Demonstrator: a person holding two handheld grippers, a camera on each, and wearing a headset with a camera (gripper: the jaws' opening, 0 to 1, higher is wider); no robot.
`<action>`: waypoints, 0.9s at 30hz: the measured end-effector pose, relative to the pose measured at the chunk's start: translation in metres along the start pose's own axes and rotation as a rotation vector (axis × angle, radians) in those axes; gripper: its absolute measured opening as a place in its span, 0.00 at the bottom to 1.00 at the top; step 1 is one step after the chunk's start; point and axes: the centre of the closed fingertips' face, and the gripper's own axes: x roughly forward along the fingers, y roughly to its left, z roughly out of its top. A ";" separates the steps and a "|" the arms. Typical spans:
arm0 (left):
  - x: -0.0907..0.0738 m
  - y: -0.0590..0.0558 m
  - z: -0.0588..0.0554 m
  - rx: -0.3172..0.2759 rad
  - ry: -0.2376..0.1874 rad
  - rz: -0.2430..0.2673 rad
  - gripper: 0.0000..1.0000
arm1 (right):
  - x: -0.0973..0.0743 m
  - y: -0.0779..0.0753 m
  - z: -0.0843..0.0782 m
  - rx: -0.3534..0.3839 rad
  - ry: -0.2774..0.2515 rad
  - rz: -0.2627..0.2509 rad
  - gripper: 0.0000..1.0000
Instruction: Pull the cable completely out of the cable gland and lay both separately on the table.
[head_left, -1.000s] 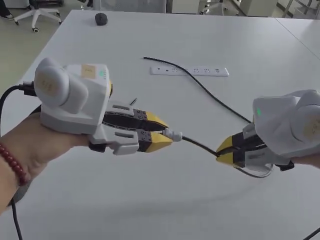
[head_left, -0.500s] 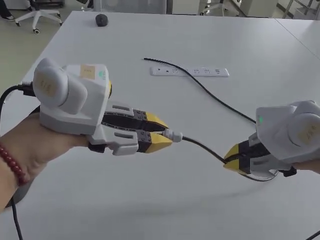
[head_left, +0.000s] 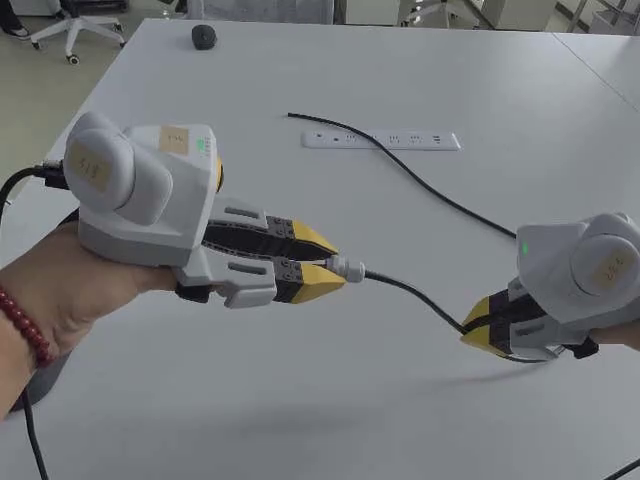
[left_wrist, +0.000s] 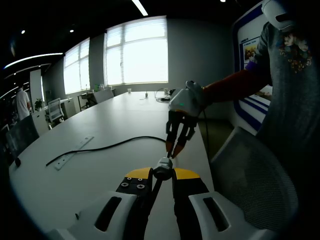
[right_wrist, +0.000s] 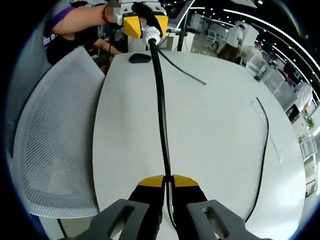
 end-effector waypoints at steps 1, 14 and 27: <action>0.000 0.000 0.000 0.002 0.001 0.000 0.16 | 0.000 0.000 0.000 0.002 0.001 0.002 0.00; 0.003 0.001 0.001 0.000 -0.004 0.000 0.16 | 0.004 0.002 -0.002 0.011 0.001 0.009 0.00; 0.004 0.002 -0.001 -0.003 0.002 0.008 0.16 | 0.000 0.003 0.001 0.022 -0.024 -0.005 0.07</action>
